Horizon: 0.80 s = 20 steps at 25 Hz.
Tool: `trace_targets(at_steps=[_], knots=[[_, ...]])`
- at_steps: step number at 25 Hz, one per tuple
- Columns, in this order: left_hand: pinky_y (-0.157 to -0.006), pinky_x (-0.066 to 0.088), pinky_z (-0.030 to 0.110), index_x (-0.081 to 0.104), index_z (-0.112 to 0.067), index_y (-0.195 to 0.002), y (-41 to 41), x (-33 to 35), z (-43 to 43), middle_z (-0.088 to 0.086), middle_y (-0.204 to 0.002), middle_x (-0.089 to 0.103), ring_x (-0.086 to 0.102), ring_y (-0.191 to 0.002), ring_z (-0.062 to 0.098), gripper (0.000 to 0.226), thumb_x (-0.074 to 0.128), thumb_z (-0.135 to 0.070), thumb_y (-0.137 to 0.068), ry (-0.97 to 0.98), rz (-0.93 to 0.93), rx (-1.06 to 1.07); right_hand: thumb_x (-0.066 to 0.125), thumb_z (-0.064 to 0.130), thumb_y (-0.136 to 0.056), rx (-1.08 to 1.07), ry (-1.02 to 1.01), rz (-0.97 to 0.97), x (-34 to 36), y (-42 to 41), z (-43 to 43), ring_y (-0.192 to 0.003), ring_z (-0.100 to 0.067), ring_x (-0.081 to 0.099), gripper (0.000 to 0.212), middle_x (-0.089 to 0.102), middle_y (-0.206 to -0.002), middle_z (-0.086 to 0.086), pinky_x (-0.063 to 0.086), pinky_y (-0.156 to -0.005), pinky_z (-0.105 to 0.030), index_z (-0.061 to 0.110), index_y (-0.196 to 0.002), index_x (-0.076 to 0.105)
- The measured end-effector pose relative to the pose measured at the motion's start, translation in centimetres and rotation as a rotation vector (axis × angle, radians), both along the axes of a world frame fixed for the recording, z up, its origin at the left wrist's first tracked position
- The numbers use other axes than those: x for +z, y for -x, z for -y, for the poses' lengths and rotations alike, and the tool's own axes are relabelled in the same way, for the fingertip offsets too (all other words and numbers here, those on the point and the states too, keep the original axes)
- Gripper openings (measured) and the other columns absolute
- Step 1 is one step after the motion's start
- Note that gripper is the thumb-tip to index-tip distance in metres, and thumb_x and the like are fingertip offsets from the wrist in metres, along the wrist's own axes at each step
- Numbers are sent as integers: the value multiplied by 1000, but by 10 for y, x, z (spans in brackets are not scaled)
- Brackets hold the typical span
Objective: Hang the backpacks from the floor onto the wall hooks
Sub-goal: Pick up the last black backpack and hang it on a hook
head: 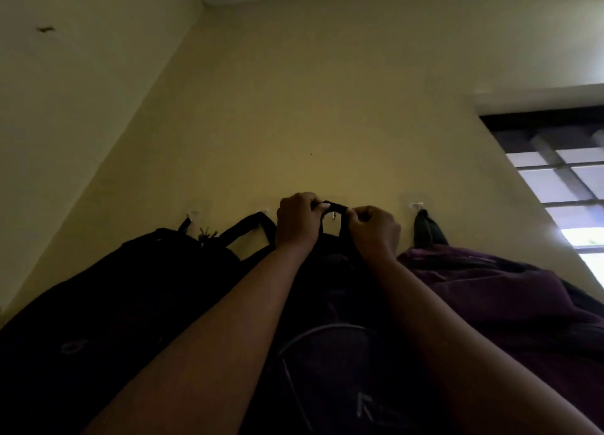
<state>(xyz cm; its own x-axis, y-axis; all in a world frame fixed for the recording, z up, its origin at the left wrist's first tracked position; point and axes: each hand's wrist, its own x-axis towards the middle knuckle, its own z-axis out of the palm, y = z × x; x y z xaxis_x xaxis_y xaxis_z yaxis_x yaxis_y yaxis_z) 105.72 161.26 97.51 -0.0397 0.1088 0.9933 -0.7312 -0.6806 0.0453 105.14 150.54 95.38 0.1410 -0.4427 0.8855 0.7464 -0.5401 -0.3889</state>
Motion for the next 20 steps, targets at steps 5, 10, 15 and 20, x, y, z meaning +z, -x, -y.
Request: trace_targets(at_steps=[5, 10, 15, 20], knots=[[-78, 52, 35, 72, -3, -91, -17, 19, -1, 18, -96, 73, 66, -94, 30, 24, 62, -25, -86, 6, 12, -3, 56, 26, -88, -18, -14, 18, 14, -8, -4, -101, -31, 64, 27, 72, -108, -13, 49, -86, -35, 11, -102, 73], [-78, 52, 30, 74, -3, -88, -23, 29, 1, 17, -95, 74, 67, -94, 29, 23, 68, -24, -81, -4, -45, -30, 59, 25, -84, -4, -104, -33, 23, -11, 0, -100, -31, 64, 24, 72, -108, -14, 47, -78, -29, 14, -99, 75], [-72, 51, 29, 73, -1, -81, -23, 23, -6, 16, -90, 75, 69, -87, 27, 29, 81, -25, -67, 98, -186, -134, 66, 26, -81, -4, -61, -86, 17, -9, 7, -78, -19, 58, 20, 74, -103, -7, 38, -70, -20, 17, -96, 76], [-66, 46, 25, 72, 1, -77, -17, 10, -3, 17, -89, 75, 69, -84, 27, 27, 80, -23, -69, 97, -225, -162, 69, 27, -79, -8, -25, -111, 5, -3, 10, -79, -15, 57, 21, 74, -102, -7, 41, -69, -22, 13, -95, 76]])
